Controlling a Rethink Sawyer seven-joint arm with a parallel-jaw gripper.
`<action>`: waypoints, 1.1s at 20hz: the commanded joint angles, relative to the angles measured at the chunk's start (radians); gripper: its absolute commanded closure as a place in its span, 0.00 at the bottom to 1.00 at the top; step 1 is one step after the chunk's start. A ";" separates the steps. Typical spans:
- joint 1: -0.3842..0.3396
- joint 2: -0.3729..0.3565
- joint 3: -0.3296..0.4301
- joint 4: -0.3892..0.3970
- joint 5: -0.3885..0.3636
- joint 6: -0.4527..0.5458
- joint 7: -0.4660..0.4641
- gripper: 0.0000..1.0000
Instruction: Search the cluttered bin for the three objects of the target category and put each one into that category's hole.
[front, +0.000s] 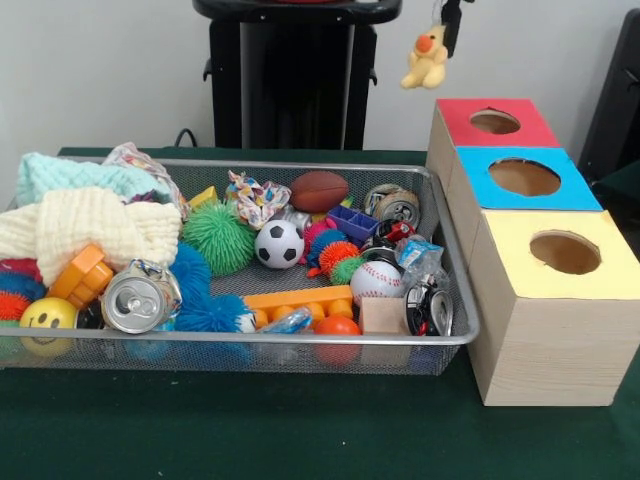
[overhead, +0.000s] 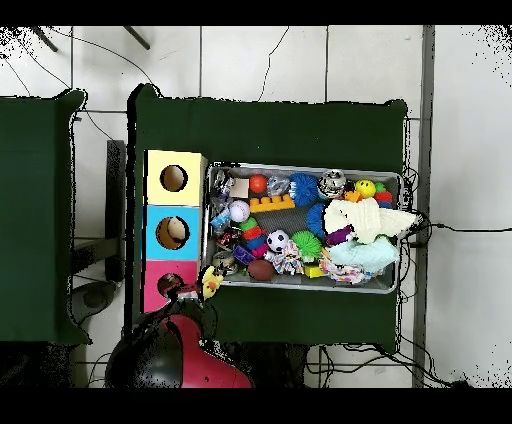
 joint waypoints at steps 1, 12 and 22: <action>-0.117 -0.075 0.138 -0.024 -0.289 0.102 -0.323 1.00; -0.174 -0.087 0.262 0.005 -0.431 0.028 -0.151 1.00; -0.197 -0.051 0.355 0.023 -0.468 0.009 -0.087 1.00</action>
